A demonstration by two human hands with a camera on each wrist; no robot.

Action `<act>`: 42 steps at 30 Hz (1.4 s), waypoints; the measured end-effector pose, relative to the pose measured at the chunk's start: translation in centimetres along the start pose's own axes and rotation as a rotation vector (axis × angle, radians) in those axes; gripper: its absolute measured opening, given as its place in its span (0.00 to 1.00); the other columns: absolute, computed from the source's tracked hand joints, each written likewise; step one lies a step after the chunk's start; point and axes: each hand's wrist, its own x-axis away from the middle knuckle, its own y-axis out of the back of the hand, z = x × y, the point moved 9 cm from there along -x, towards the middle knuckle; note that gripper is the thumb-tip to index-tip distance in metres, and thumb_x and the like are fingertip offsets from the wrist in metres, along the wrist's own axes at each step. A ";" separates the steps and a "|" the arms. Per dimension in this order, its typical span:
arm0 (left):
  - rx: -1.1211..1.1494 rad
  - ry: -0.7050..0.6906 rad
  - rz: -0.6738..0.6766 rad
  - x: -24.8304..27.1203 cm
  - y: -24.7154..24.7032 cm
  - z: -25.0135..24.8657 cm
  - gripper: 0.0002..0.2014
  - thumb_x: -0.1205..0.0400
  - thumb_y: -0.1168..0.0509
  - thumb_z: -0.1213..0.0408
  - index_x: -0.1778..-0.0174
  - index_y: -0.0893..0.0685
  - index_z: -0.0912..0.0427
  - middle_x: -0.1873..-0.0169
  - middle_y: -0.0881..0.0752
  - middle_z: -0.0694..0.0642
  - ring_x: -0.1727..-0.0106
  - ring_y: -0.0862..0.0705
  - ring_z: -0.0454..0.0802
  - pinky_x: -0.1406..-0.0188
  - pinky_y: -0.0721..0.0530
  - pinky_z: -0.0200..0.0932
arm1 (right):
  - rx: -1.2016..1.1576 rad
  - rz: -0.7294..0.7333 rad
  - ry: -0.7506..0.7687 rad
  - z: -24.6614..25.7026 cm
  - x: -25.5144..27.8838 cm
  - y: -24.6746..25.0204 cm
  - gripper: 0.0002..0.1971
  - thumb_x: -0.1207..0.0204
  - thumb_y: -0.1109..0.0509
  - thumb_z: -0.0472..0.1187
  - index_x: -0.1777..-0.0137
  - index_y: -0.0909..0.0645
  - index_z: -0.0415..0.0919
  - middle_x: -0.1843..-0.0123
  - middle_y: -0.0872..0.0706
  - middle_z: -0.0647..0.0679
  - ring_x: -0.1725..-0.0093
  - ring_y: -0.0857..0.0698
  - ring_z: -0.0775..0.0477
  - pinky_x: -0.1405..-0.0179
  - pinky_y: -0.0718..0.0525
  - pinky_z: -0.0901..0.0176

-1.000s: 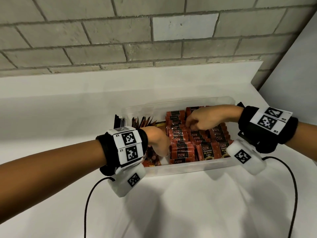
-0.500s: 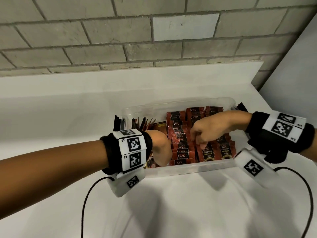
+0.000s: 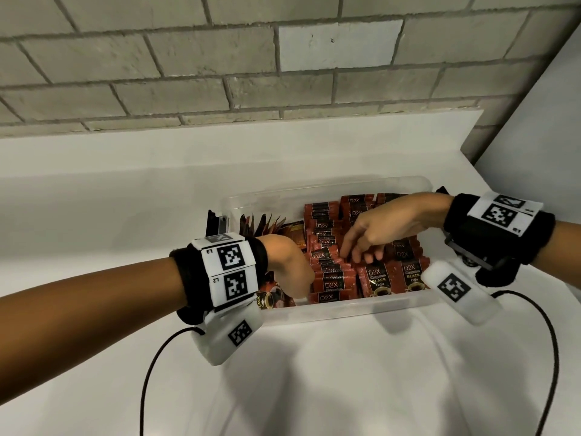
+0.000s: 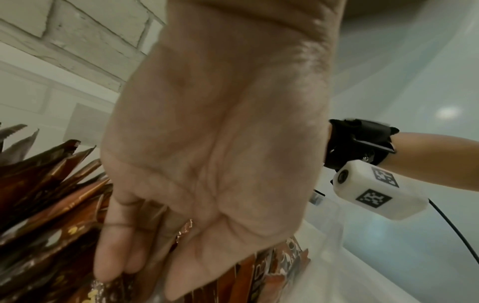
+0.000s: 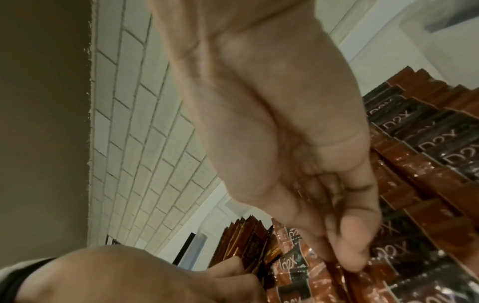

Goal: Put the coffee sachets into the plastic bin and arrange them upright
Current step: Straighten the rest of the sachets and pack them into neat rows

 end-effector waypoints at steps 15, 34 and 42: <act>0.458 0.073 -0.165 1.1 1.0 1.5 0.20 0.15 0.50 0.69 0.28 0.29 0.71 0.33 0.25 0.66 0.49 0.31 0.52 0.52 0.31 0.41 | -0.449 -0.109 0.029 -0.2 0.5 2.6 0.18 0.20 0.41 0.23 0.30 0.30 0.26 0.44 0.15 0.37 0.43 0.14 0.43 0.47 0.14 0.61; 1.695 0.004 -0.419 1.1 3.0 3.7 0.17 0.18 0.51 0.82 0.36 0.26 0.71 0.46 0.15 0.66 0.50 0.12 0.58 0.43 0.14 0.55 | -0.804 -0.130 -0.059 -0.2 -0.5 2.1 0.19 0.19 0.45 0.22 0.28 0.36 0.21 0.41 0.21 0.26 0.42 0.16 0.34 0.53 0.12 0.51; 1.814 0.014 -0.485 1.3 3.4 4.8 0.15 0.21 0.51 0.85 0.50 0.22 0.68 0.45 0.15 0.69 0.42 0.14 0.65 0.36 0.18 0.57 | -0.899 -0.120 -0.029 -0.1 0.0 2.6 0.22 0.20 0.48 0.22 0.26 0.34 0.25 0.36 0.23 0.25 0.34 0.21 0.30 0.37 0.17 0.47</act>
